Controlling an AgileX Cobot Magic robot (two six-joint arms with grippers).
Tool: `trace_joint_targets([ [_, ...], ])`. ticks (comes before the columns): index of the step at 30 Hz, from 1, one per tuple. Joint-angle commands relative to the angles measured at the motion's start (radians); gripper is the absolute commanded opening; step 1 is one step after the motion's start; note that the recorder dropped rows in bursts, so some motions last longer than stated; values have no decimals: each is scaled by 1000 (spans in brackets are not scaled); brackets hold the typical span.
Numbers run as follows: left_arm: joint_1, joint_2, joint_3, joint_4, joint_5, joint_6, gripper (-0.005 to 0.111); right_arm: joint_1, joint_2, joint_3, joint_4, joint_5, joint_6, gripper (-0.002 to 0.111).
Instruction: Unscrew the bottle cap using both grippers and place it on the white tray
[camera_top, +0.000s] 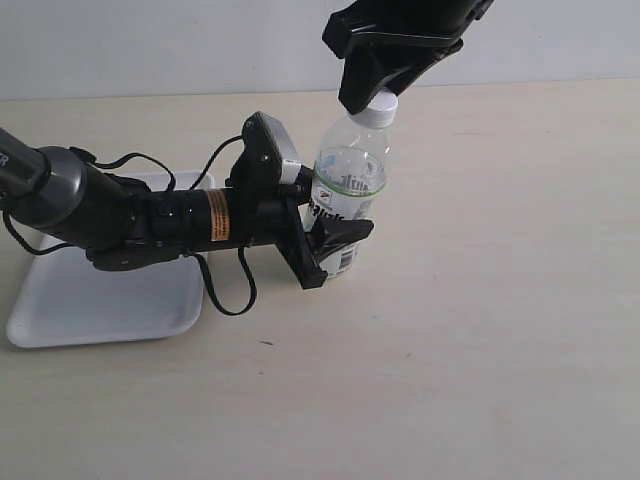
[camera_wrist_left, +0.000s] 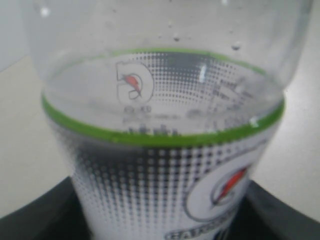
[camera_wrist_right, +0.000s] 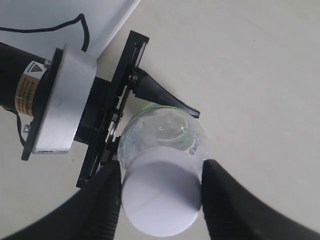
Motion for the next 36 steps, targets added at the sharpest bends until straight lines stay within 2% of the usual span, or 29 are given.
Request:
trace_joint_targets([
  [1,1,-3,0,10,47,4,0,1,-2,6,-10,-6,11,14],
  [3,1,-3,0,10,47,4,0,1,-2,6,-8,-6,11,5],
  [5,1,-3,0,10,47,4,0,1,-2,6,-8,-6,11,0],
  [9,1,-3,0,10,47,4,0,1,-2,6,-8,-6,-16,0],
  [23,1,-3,0,10,47,4,0,1,-2,6,-12,-6,-514,0],
  [36,1,-3,0,10,47,4,0,1,-2,6,-12,-6,-793,0],
])
